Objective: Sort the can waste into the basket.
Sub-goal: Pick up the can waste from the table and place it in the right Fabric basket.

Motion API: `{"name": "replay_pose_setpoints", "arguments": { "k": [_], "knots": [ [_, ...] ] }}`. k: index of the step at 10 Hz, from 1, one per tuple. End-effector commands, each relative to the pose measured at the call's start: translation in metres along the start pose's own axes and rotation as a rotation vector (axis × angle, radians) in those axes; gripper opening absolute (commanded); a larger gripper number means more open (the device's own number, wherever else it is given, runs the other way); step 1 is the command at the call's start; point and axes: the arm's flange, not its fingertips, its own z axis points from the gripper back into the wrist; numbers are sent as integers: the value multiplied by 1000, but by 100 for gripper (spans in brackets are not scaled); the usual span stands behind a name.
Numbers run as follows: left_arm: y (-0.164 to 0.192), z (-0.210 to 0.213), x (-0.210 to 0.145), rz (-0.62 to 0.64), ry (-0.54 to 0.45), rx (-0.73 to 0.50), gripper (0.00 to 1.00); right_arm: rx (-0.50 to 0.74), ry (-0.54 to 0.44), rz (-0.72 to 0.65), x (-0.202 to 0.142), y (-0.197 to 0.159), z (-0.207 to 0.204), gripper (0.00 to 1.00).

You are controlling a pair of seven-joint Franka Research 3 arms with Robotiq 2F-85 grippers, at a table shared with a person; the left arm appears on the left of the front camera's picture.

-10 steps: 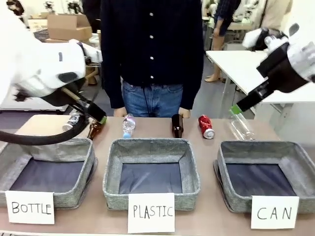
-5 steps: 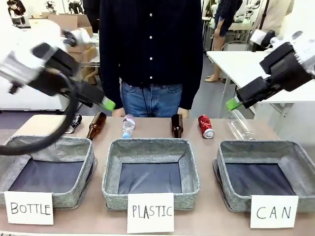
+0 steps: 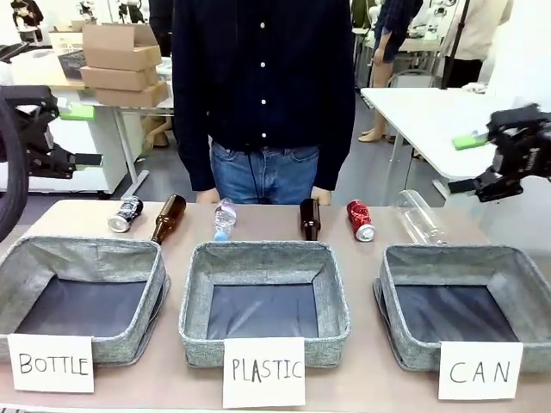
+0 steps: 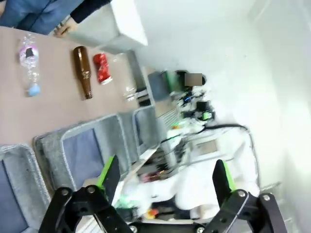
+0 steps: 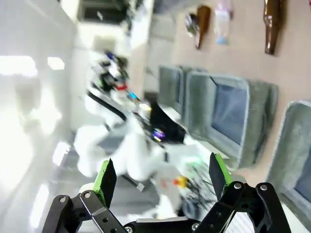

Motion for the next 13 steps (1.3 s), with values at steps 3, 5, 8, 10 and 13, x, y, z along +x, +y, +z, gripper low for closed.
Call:
{"name": "replay_pose_setpoints", "arguments": {
  "k": [3,5,8,10,13],
  "knots": [
    [13,4,2,57,-40,-25,100,0,0,0,0,0,0,100],
    [13,4,2,57,-40,-25,100,0,0,0,0,0,0,100],
    [13,4,2,57,-40,-25,100,0,0,0,0,0,0,100],
    [13,4,2,57,-40,-25,100,0,0,0,0,0,0,100],
    [13,4,2,57,-40,-25,100,0,0,0,0,0,0,100]
  ]
}}
